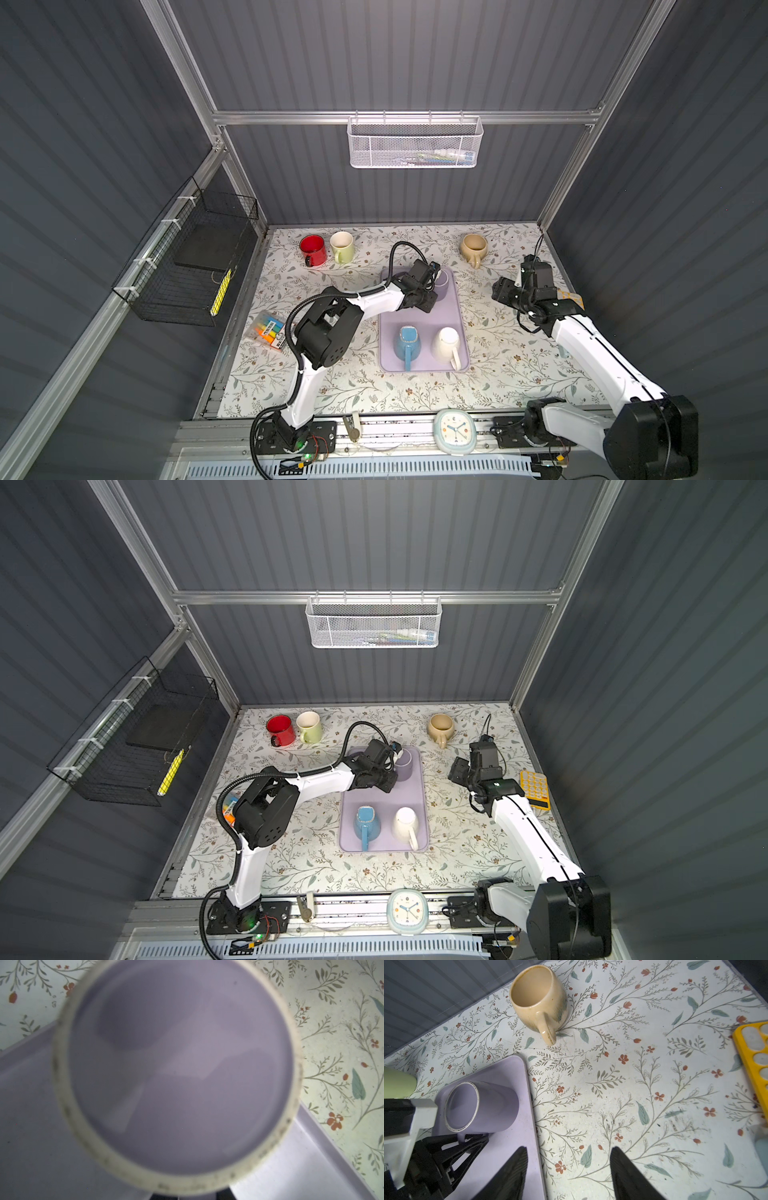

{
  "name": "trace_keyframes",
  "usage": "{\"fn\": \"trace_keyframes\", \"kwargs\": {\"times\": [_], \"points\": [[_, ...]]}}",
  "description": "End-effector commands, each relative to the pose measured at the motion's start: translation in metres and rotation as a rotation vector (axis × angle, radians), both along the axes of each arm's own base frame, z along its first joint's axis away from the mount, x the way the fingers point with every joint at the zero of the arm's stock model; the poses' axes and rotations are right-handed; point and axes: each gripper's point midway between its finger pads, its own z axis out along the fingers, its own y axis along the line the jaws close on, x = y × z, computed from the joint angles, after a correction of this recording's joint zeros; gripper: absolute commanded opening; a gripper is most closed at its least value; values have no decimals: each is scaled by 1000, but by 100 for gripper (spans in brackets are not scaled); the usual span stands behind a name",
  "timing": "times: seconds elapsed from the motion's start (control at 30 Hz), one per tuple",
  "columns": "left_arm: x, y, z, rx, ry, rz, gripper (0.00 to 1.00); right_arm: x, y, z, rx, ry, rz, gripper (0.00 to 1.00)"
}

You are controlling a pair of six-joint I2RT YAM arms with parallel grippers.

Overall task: Turn the mug right side up
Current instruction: 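Lower the left gripper over the purple mug's rim while the right arm withdraws, then close the left gripper on the purple mug's rim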

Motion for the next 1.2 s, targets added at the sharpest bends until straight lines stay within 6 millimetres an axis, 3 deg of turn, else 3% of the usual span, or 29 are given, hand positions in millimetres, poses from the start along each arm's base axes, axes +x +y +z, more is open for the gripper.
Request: {"fn": "trace_keyframes", "kwargs": {"times": [0.0,0.27,0.53,0.73,1.17], "points": [[-6,-1,-7,9,17,-5,21,-1,-3,-4,1,0,-11,65],[-4,-3,-1,3,12,-8,13,-3,-5,-10,9,2,-19,65],[2,-2,17,25,-33,-20,12,-5,-6,-16,21,8,-24,65],[3,6,3,72,-32,-2,22,-6,-7,-18,25,9,-26,65],[2,11,-6,116,-32,0,37,-8,-8,-21,34,16,-31,65]]}}
